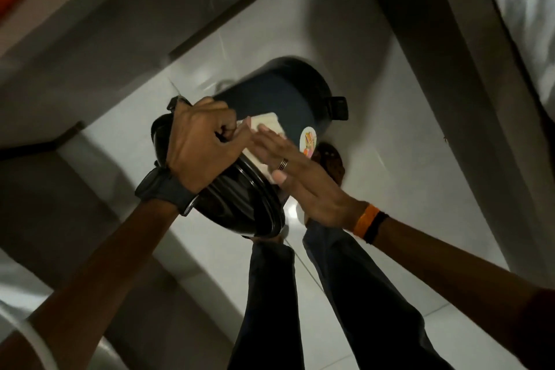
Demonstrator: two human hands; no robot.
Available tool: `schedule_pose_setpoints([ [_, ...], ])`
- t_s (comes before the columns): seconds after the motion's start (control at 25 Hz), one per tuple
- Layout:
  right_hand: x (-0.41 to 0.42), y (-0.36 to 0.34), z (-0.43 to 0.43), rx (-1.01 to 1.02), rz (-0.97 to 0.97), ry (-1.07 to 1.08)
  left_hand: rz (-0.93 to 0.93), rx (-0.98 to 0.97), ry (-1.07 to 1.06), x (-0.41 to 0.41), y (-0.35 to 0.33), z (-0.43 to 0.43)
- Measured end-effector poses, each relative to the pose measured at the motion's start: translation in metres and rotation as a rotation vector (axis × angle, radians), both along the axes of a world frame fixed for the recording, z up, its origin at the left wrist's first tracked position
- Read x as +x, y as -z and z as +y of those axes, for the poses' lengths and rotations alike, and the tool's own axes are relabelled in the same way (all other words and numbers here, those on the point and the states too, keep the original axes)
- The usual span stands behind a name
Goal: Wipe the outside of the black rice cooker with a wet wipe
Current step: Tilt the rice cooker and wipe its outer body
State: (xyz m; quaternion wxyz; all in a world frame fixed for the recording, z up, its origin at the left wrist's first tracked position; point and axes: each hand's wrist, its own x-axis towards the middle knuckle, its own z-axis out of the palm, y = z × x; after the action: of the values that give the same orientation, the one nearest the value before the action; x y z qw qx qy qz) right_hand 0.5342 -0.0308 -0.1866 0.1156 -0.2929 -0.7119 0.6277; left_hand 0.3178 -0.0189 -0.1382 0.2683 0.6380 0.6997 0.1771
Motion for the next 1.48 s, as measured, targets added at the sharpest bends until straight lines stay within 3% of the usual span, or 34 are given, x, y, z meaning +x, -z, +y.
schedule_pose_setpoints([
  [0.08, 0.009, 0.021, 0.024, -0.100, -0.266, 0.230, -0.074, -0.030, -0.061, 0.001, 0.002, -0.002],
  [0.16, 0.020, 0.037, 0.050, -0.396, -0.486, 0.509, -0.155, -0.065, -0.189, 0.002, 0.008, 0.007],
  [0.2, 0.020, 0.035, 0.048, -0.421, -0.475, 0.519, -0.192, -0.095, -0.277, 0.002, 0.012, 0.013],
  [0.32, 0.009, 0.006, 0.001, -0.176, -0.132, 0.291, -0.229, -0.163, -0.568, -0.004, 0.020, 0.032],
  [0.4, 0.016, 0.006, -0.017, -0.127, -0.017, 0.228, -0.250, -0.173, -0.730, -0.012, 0.024, 0.044],
  [0.48, 0.015, 0.020, 0.002, -0.374, -0.126, 0.463, -0.306, -0.165, -0.861, -0.020, 0.025, 0.050],
  [0.56, 0.015, 0.035, 0.031, -0.755, -0.236, 0.742, -0.199, -0.069, -0.694, -0.022, 0.023, 0.043],
  [0.64, 0.013, 0.045, 0.050, -0.876, -0.280, 0.786, 0.073, 0.088, -0.156, -0.008, 0.018, 0.029],
  [0.72, 0.006, 0.040, 0.058, -0.853, -0.314, 0.697, 0.180, 0.138, 0.268, 0.016, 0.016, 0.026],
  [0.84, 0.007, 0.033, 0.046, -0.881, -0.258, 0.689, 0.285, 0.051, 0.406, 0.051, 0.012, 0.035],
  [0.96, 0.015, 0.011, 0.025, -0.928, -0.086, 0.733, 0.245, -0.042, 0.266, 0.048, 0.008, 0.038],
  [1.04, 0.012, -0.012, -0.002, -0.857, 0.045, 0.651, 0.185, -0.092, 0.100, 0.028, 0.008, 0.036],
  [1.16, 0.003, -0.024, -0.043, -0.323, 0.066, 0.305, -0.082, -0.203, -0.190, -0.005, 0.020, 0.033],
  [1.24, 0.006, 0.002, -0.033, -0.092, -0.064, 0.277, -0.242, -0.246, -0.315, -0.018, 0.027, 0.027],
  [1.4, 0.017, 0.044, 0.048, -0.345, -0.434, 0.701, -0.333, -0.228, -0.468, -0.035, 0.039, 0.026],
  [1.48, 0.009, 0.039, 0.041, -0.289, -0.374, 0.600, -0.372, -0.220, -0.546, -0.043, 0.043, 0.033],
])
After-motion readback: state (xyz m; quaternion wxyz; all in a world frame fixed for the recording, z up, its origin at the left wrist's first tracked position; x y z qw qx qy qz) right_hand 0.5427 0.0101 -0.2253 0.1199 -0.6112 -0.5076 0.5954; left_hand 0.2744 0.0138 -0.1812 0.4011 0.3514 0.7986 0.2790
